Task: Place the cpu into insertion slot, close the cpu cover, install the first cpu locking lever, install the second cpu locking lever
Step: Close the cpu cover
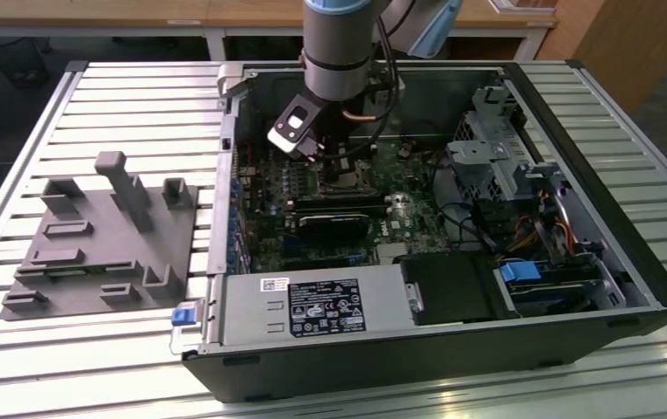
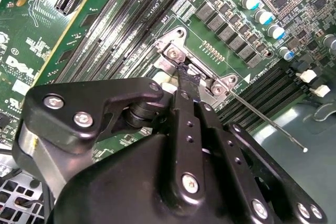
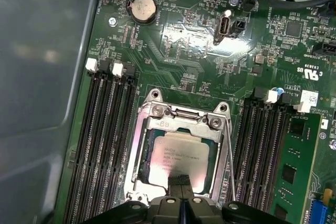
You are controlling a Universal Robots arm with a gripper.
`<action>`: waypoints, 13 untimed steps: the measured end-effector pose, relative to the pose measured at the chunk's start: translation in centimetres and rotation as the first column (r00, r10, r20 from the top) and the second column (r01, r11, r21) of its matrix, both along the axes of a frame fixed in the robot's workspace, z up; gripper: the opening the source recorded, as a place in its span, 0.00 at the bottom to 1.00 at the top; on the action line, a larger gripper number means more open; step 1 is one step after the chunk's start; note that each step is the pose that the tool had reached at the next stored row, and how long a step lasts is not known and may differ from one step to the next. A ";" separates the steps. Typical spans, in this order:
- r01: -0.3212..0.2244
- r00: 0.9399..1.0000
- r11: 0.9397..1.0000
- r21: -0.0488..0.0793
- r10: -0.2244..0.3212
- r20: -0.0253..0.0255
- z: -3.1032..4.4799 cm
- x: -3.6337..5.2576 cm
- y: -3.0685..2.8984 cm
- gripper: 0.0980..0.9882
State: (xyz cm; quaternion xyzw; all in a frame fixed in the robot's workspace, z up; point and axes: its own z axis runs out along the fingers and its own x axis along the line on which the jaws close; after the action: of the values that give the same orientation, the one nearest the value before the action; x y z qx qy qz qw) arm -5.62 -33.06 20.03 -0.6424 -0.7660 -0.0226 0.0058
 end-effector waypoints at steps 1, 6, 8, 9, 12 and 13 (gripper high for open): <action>0.000 1.000 1.000 0.000 0.000 0.000 -0.03 0.00 0.00 0.01; 0.000 1.000 1.000 0.008 0.000 0.001 0.02 0.23 0.03 0.01; 0.000 1.000 1.000 0.012 0.000 0.001 0.52 0.24 0.04 0.01; 0.000 1.000 1.000 0.012 0.000 0.000 0.85 0.24 0.04 0.01; 0.000 1.000 1.000 0.013 0.000 0.001 1.14 0.14 0.08 0.01; 0.000 1.000 1.000 0.013 0.000 0.002 1.13 0.01 0.11 0.01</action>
State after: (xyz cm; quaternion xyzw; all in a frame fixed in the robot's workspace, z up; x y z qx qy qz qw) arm -5.61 -32.95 21.16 -0.6423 -0.7659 -0.0283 0.0095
